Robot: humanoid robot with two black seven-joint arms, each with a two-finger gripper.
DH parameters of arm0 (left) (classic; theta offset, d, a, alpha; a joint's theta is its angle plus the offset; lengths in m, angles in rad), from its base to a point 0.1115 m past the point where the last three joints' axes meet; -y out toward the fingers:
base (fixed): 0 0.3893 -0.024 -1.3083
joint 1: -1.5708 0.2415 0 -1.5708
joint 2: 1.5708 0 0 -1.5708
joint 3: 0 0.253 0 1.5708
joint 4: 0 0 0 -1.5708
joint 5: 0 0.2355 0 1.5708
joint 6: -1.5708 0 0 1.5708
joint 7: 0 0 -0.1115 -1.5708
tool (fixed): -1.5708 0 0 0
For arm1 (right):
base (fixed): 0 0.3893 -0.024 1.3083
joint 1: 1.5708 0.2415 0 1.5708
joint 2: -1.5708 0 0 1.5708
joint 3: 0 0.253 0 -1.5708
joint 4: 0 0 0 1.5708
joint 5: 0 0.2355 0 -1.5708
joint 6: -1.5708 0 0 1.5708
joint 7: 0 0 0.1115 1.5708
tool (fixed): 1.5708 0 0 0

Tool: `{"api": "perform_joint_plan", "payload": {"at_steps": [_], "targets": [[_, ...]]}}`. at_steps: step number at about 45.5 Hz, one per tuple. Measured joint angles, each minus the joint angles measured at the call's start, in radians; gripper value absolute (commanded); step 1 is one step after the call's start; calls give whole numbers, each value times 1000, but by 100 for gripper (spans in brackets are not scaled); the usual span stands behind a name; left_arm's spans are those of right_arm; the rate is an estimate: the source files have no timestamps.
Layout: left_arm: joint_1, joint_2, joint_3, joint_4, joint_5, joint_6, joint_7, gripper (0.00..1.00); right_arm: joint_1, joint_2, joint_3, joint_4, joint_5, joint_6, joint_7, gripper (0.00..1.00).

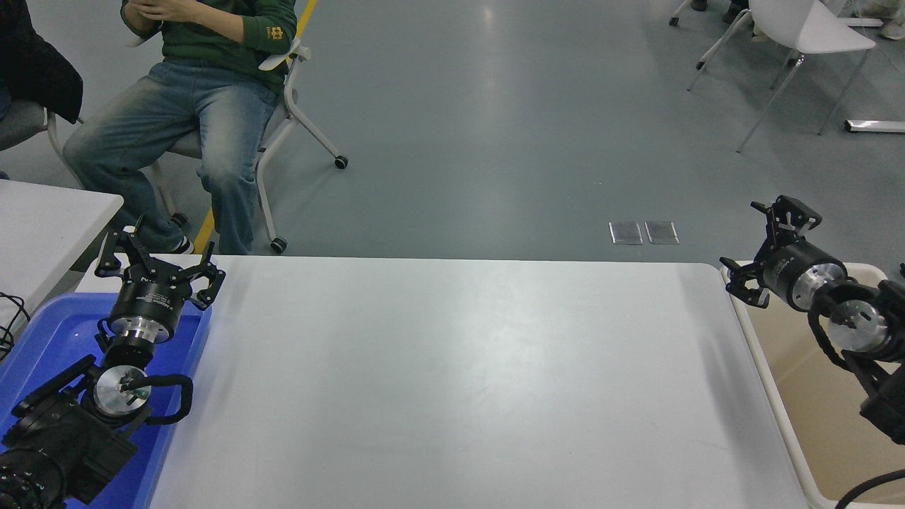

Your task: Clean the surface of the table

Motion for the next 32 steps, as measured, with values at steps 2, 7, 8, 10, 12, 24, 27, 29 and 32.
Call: {"api": "perform_joint_plan", "payload": {"at_steps": [2, 7, 8, 10, 12, 24, 27, 29, 32], "targets": [[0, 0, 0, 0, 0, 0, 0, 100, -5, 14, 9, 3, 0, 1, 15, 100], [0, 0, 0, 0, 0, 0, 0, 100, -13, 45, 19, 6, 2, 3, 47, 100], [0, 0, 0, 0, 0, 0, 0, 100, -14, 53, 21, 5, 2, 4, 56, 100], [0, 0, 0, 0, 0, 0, 0, 100, -16, 65, 23, 3, 2, 5, 68, 100], [0, 0, 0, 0, 0, 0, 0, 100, -18, 80, 25, 0, 2, 8, 82, 100], [0, 0, 0, 0, 0, 0, 0, 100, -19, 161, 21, -9, -2, 12, 199, 100], [0, 0, 0, 0, 0, 0, 0, 100, -20, 179, 18, -10, -4, 11, 223, 100], [0, 0, 0, 0, 0, 0, 0, 100, -21, 191, 16, -11, -5, 10, 237, 100], [0, 0, 0, 0, 0, 0, 0, 100, -22, 205, 15, -16, -6, 9, 253, 100]]}}
